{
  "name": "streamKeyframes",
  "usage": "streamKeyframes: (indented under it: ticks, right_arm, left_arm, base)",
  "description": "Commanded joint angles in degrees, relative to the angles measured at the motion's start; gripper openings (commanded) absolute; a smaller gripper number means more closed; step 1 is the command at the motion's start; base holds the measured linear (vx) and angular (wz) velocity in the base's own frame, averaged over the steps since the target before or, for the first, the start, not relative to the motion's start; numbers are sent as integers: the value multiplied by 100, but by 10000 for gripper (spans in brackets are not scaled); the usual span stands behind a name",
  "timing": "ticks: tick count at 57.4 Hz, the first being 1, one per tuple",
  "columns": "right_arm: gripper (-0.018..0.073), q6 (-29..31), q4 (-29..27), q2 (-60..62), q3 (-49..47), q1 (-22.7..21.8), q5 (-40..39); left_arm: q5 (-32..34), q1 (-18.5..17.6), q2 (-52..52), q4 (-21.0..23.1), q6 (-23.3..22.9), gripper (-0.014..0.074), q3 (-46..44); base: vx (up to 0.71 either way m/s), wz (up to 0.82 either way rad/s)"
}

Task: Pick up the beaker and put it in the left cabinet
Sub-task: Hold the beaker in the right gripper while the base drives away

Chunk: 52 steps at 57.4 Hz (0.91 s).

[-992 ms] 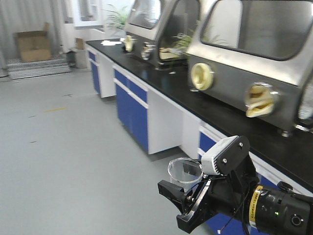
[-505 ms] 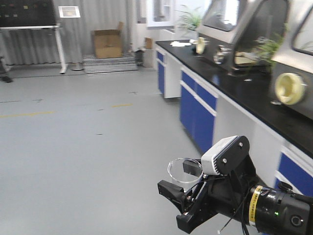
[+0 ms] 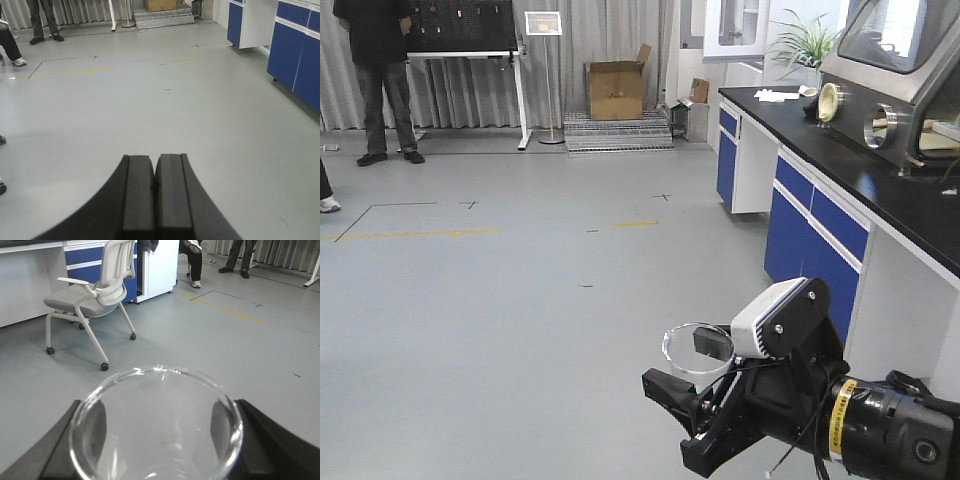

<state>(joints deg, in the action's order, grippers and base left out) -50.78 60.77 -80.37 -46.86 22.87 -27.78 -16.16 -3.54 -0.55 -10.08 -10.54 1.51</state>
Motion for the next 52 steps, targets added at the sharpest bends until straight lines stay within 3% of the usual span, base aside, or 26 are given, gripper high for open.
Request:
streamKeyframes:
  ticks: [1,52]
  right_arm:
    - [226,-9,-157,201,-195,-15,-287]
    - [226,-9,-157,201,-195,-15,-291]
  left_arm:
    - [476,-4,-99,11,-20,4,-54]
    - [476,-4,-99,11,-20,4,-54]
  base:
    - [46,1]
    - [58,3]
